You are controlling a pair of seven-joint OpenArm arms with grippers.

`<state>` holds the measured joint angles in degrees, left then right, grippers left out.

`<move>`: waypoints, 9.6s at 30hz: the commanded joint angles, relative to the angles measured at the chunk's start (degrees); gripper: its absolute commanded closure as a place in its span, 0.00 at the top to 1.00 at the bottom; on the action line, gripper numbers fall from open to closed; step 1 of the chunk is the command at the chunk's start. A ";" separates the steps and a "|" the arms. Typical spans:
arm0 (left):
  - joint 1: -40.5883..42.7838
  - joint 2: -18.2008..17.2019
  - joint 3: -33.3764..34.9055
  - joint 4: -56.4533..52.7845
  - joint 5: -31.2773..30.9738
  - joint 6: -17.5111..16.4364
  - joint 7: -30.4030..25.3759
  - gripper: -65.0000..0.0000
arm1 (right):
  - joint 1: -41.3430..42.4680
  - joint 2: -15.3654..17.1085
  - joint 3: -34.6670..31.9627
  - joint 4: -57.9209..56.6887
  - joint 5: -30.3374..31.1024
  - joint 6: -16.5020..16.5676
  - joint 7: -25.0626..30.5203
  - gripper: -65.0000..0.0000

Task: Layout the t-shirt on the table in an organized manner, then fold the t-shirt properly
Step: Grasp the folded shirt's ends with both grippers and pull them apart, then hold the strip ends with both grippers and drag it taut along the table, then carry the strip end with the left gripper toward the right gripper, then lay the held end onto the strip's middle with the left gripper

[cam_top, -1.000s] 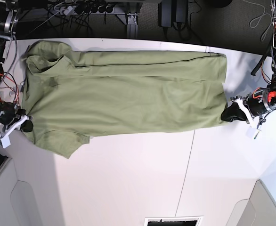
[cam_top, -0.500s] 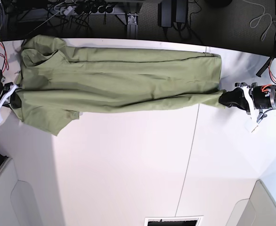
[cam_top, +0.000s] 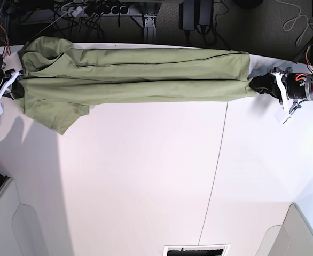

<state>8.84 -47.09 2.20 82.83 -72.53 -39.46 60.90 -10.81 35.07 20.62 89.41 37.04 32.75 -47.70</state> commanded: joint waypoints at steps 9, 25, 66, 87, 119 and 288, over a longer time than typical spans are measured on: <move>-0.70 1.42 -0.59 0.68 -0.48 -0.54 -1.09 0.26 | 1.46 1.25 5.77 3.87 4.57 0.00 2.69 0.47; -0.74 1.51 -0.59 0.68 0.50 -0.54 -1.44 0.26 | 20.35 -4.00 -13.73 -15.21 -6.19 -1.27 6.12 0.46; -1.16 1.38 -3.39 0.68 -0.11 -0.54 -0.66 0.56 | -14.45 -3.74 6.56 25.97 8.15 0.09 -5.70 0.52; 4.61 6.58 -8.33 0.57 -2.62 -0.54 -0.33 0.56 | -12.85 -8.59 -0.63 11.17 2.16 0.09 2.71 0.00; -0.24 12.74 -15.89 3.67 14.08 -0.54 -9.86 0.00 | -7.50 -8.59 -4.24 13.73 3.85 0.07 2.67 0.00; -6.16 43.93 13.11 19.82 29.14 -0.54 -15.65 0.11 | -6.69 -20.96 7.10 4.70 8.76 0.46 -1.75 0.66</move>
<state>3.31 -3.01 15.51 101.62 -42.39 -39.48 46.19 -17.58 13.50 27.55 93.51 46.48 33.47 -49.50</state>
